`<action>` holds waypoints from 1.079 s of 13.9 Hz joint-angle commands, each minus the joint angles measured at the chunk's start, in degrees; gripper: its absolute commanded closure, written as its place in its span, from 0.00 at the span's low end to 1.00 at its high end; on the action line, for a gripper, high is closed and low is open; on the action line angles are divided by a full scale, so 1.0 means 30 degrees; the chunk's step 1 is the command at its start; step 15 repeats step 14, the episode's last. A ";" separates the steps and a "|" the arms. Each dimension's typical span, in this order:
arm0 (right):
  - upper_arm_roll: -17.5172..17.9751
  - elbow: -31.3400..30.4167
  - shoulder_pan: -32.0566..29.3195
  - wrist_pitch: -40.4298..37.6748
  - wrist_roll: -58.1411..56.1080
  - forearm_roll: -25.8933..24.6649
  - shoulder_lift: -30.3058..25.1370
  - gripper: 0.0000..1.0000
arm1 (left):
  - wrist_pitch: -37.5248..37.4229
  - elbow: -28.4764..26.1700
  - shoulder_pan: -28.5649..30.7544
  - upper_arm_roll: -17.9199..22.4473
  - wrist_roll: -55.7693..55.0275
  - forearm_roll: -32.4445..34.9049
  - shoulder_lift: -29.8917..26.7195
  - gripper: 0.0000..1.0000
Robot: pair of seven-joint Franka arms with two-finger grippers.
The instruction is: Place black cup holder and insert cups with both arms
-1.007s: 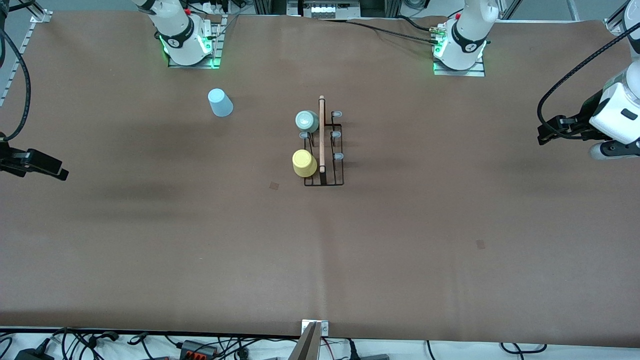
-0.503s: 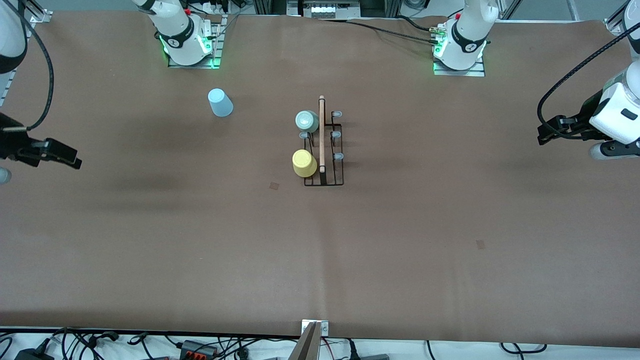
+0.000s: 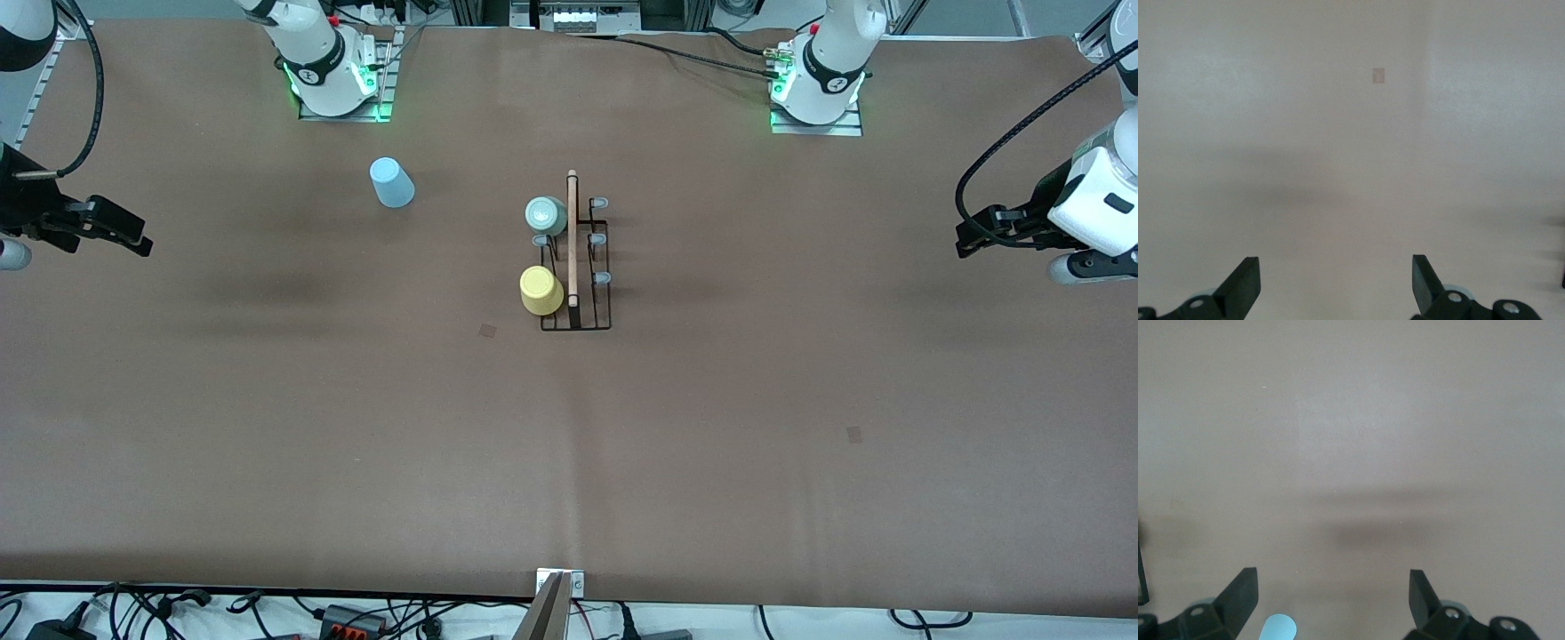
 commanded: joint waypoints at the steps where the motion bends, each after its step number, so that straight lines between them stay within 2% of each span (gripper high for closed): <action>1: 0.0202 -0.0594 -0.0118 -0.0033 -0.0235 -0.0163 -0.0524 0.00 | 0.0140 -0.0309 0.0005 0.0100 0.0100 -0.0524 -0.0381 0.00; 15: 0.0201 -0.0623 -0.0147 -0.0737 -0.0265 -0.0309 -0.0700 0.00 | 0.0140 -0.0309 0.0005 0.0100 0.0100 -0.0524 -0.0381 0.00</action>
